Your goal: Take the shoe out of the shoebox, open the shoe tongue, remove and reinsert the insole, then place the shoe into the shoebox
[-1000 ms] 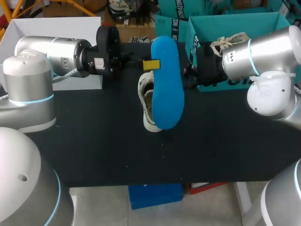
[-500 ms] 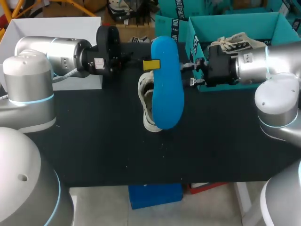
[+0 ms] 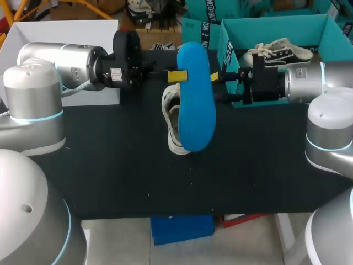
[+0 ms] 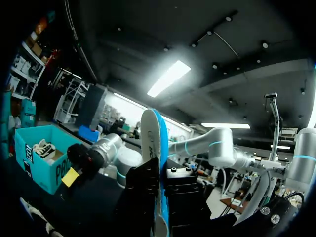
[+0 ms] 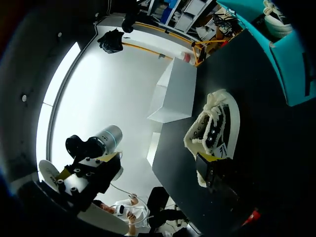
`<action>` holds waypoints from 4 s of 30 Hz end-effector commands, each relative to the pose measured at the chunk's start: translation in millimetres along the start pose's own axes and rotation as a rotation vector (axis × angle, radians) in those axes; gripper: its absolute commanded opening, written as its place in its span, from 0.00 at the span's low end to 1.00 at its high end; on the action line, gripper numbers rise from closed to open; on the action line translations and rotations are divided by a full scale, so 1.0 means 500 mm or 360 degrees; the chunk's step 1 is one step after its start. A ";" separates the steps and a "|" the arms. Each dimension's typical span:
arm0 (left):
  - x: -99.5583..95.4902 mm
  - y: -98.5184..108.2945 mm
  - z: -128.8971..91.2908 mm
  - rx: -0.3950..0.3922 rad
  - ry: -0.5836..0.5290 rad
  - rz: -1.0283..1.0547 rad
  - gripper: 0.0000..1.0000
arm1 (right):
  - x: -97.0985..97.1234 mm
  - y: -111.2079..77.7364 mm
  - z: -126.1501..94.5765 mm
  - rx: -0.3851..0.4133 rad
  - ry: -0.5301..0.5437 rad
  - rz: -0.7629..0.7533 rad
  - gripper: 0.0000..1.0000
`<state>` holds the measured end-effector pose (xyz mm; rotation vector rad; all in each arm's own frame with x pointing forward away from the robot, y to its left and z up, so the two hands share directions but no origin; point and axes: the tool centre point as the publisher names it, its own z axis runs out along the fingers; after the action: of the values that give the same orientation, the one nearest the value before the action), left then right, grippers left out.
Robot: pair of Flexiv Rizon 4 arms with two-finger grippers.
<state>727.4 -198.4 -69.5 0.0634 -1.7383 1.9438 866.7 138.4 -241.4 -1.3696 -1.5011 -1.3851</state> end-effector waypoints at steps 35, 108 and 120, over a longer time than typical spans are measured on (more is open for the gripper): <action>0.040 0.054 -0.014 -0.1034 -0.0258 0.1647 0.00 | -0.016 -0.061 -0.016 0.0000 0.0045 0.0052 1.00; 0.033 0.468 -0.195 -0.1179 -0.0679 0.3094 0.00 | -0.016 -0.061 -0.016 0.0000 0.0045 0.0052 1.00; -0.045 0.412 -0.179 -0.1182 -0.0765 0.3083 0.00 | -0.016 -0.061 -0.016 0.0000 0.0045 0.0052 1.00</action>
<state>672.2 -114.8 -278.8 -2.3035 -3.1634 1.8797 838.1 130.9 -254.4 -1.3592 -1.4556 -1.3768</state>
